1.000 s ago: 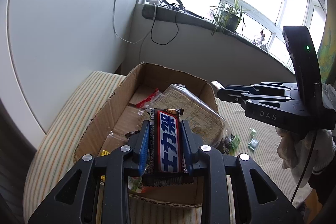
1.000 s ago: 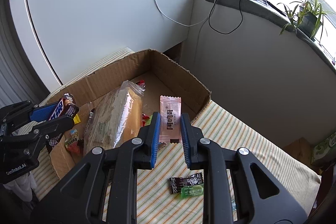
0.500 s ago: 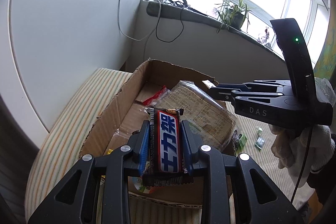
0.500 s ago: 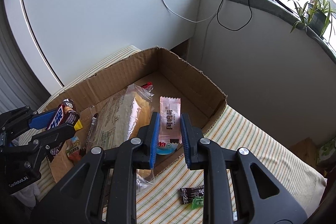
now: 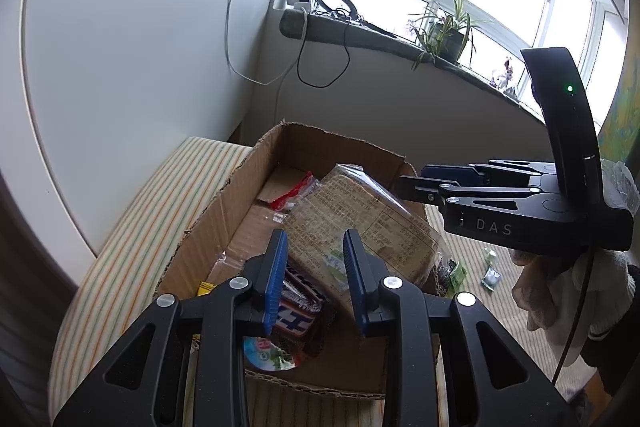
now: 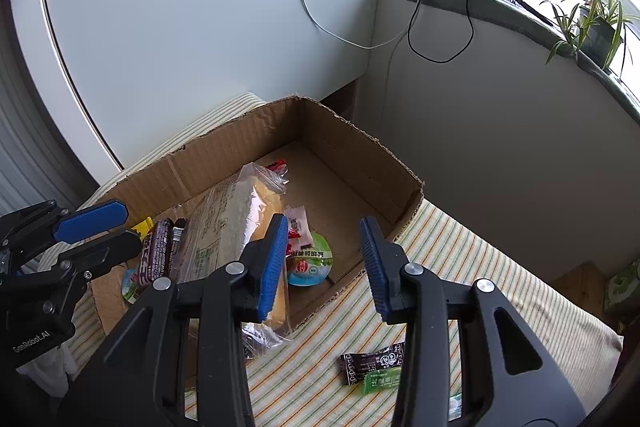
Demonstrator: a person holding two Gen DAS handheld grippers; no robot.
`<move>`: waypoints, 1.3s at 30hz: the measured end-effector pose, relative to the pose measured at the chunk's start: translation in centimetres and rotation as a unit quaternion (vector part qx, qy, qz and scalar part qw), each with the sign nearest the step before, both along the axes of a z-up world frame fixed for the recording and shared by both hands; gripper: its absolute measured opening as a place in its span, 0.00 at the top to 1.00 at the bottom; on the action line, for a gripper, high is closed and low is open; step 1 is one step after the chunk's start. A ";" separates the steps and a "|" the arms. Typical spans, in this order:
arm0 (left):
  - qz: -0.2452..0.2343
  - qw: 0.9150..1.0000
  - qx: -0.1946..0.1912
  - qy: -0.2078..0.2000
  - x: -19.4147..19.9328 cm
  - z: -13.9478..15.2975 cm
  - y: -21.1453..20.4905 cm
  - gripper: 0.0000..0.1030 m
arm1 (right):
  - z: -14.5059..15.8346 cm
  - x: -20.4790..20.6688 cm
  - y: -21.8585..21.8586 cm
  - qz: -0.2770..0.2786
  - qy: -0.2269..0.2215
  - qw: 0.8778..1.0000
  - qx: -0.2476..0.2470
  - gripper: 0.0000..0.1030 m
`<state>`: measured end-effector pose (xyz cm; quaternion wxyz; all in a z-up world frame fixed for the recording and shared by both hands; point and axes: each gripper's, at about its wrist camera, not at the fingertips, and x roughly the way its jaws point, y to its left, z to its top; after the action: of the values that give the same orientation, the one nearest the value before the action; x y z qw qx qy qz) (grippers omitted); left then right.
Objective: Organize snacks
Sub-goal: 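Open both tools to drop the snacks into the box, then move both open tools toward the green and mint candy packets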
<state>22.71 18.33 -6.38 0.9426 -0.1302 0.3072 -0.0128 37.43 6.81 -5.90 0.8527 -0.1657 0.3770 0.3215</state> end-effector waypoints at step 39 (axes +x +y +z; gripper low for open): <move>-0.096 0.995 0.023 -0.016 1.6 2.2 -9.5 0.69 | 0.3 0.7 -17.0 -0.111 0.024 0.992 0.045 0.21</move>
<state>24.34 8.81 -4.22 0.9445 -0.0778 0.3037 -0.0983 38.12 -10.15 -5.56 0.8804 -0.0765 0.3988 0.2450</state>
